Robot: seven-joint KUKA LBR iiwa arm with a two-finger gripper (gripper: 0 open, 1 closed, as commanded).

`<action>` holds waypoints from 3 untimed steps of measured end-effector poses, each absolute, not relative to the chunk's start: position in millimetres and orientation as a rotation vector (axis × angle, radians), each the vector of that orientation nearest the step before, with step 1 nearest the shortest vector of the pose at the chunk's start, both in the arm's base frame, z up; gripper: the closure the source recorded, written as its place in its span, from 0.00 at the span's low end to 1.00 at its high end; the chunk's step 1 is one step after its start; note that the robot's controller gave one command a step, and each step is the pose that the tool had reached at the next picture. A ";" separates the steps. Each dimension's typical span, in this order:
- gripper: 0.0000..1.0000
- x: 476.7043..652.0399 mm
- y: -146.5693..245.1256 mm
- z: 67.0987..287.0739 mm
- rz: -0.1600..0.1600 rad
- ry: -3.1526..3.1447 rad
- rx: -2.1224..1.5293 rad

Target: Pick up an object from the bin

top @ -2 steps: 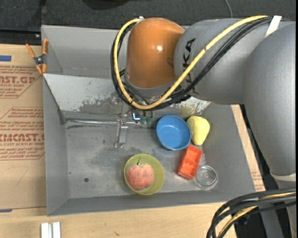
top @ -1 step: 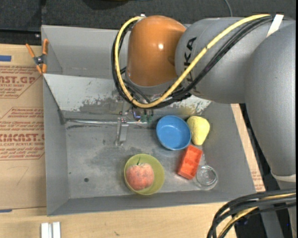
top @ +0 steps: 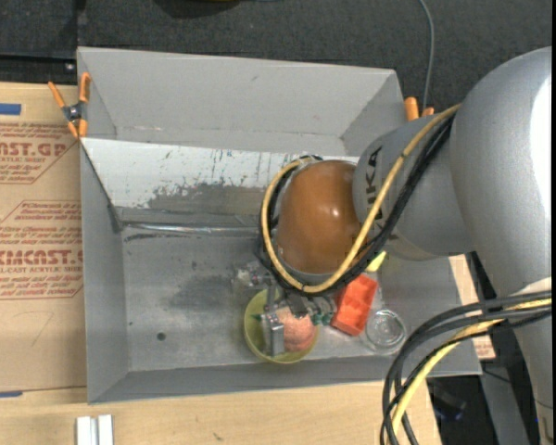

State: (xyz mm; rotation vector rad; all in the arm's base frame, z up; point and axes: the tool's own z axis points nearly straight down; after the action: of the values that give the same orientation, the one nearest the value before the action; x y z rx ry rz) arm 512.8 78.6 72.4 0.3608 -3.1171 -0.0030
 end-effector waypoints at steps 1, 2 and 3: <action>0.00 535.9 58.7 153.8 -0.004 -3.115 0.444; 0.00 506.3 -9.5 98.0 -0.005 -3.062 0.685; 0.00 498.6 30.2 71.5 -0.006 -3.125 0.444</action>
Offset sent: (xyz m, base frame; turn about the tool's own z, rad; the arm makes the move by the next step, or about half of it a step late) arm -0.0059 -0.0867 0.0276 -0.2139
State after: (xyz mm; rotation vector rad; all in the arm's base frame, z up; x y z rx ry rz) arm 498.6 30.2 71.5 0.4444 -3.1251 -0.0063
